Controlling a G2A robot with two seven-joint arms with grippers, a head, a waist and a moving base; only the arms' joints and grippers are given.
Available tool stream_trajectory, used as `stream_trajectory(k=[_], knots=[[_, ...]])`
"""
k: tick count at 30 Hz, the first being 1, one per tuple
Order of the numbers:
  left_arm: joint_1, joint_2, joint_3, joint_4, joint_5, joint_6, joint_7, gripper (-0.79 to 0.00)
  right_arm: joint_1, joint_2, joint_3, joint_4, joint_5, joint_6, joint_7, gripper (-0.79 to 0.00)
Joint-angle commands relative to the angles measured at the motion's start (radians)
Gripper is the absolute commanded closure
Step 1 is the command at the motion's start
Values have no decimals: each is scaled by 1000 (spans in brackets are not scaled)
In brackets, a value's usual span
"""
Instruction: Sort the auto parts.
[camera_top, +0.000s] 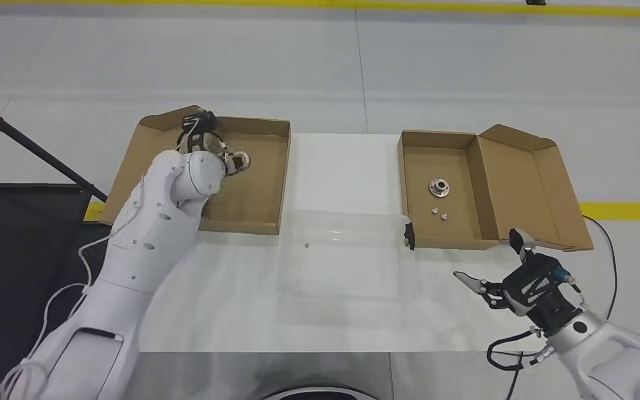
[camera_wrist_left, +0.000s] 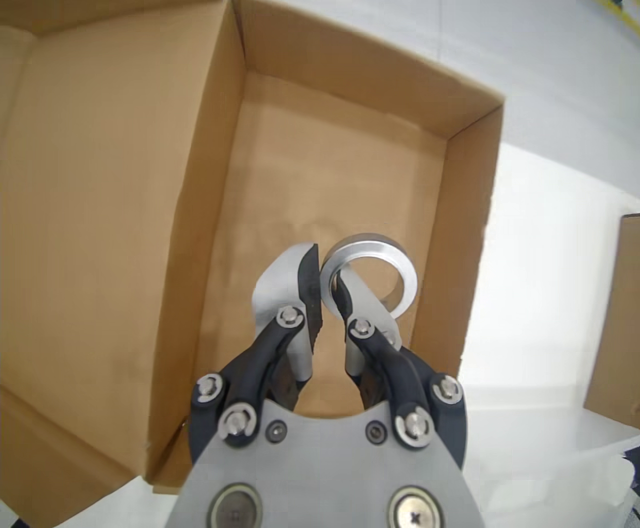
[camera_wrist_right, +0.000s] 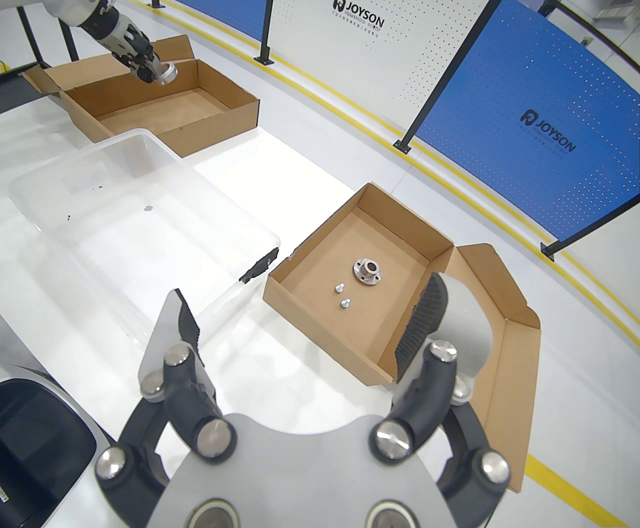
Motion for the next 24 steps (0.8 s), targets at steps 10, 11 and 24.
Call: stream_trajectory(k=[10,11,24], knots=[[-127,-55,138,229,40,6,-97,0,0,0,0,0,0,0,0,-785],[-134,-60,144,246,40,12,-100,0,0,0,0,0,0,0,0,-785],[-194,-99,181,382,30,-1,-97,-209,0,0,0,0,0,0,0,-785]])
